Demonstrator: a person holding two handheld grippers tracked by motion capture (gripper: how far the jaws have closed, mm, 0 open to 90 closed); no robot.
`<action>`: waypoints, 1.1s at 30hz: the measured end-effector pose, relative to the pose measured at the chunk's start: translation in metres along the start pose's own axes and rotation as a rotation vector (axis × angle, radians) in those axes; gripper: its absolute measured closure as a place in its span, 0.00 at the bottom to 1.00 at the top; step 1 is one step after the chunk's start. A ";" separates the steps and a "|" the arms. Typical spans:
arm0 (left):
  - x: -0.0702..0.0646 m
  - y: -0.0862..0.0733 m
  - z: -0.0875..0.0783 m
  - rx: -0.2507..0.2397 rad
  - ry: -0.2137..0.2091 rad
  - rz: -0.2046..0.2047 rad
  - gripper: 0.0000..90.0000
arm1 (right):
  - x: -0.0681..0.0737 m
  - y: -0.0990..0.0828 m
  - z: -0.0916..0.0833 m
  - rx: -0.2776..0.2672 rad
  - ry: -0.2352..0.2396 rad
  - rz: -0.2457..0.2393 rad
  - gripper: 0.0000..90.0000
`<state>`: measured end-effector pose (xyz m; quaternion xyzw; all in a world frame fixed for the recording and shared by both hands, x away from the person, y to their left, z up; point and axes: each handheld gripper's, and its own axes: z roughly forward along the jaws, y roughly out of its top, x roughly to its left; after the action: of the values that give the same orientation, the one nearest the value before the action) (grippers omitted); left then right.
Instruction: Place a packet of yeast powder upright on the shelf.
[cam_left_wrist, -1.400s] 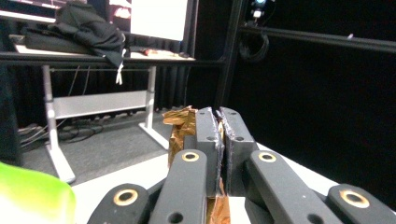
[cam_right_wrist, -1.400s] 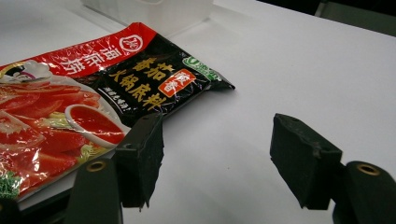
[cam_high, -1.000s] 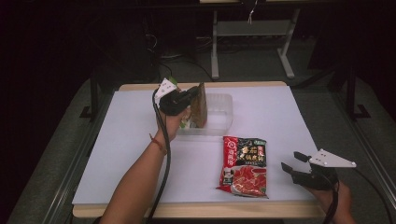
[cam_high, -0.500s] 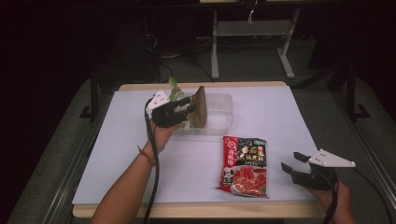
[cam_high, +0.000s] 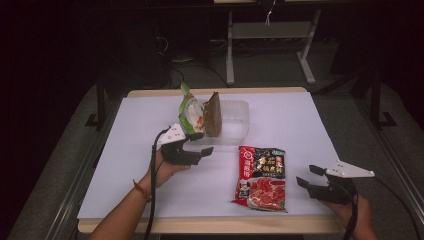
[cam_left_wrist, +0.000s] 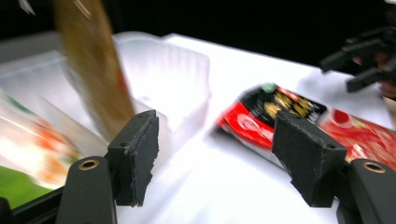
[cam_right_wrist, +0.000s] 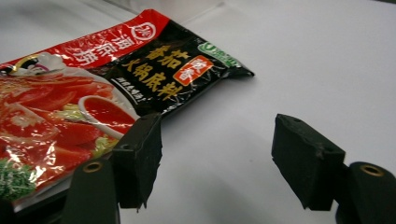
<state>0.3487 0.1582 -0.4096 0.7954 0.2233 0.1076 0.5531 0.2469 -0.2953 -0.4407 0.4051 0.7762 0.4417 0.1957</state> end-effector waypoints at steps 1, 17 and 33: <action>-0.003 -0.004 0.006 0.030 -0.018 0.000 0.33 | 0.001 0.000 0.001 0.002 0.006 0.002 0.35; -0.023 -0.026 0.047 0.200 -0.069 0.024 0.28 | 0.021 0.004 0.024 0.097 0.148 0.072 0.35; -0.024 -0.023 0.052 0.212 -0.126 -0.006 0.29 | 0.030 0.021 0.049 0.251 0.210 0.144 0.29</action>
<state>0.3440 0.1096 -0.4479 0.8540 0.2008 0.0316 0.4790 0.2710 -0.2401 -0.4472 0.4326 0.8103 0.3942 0.0293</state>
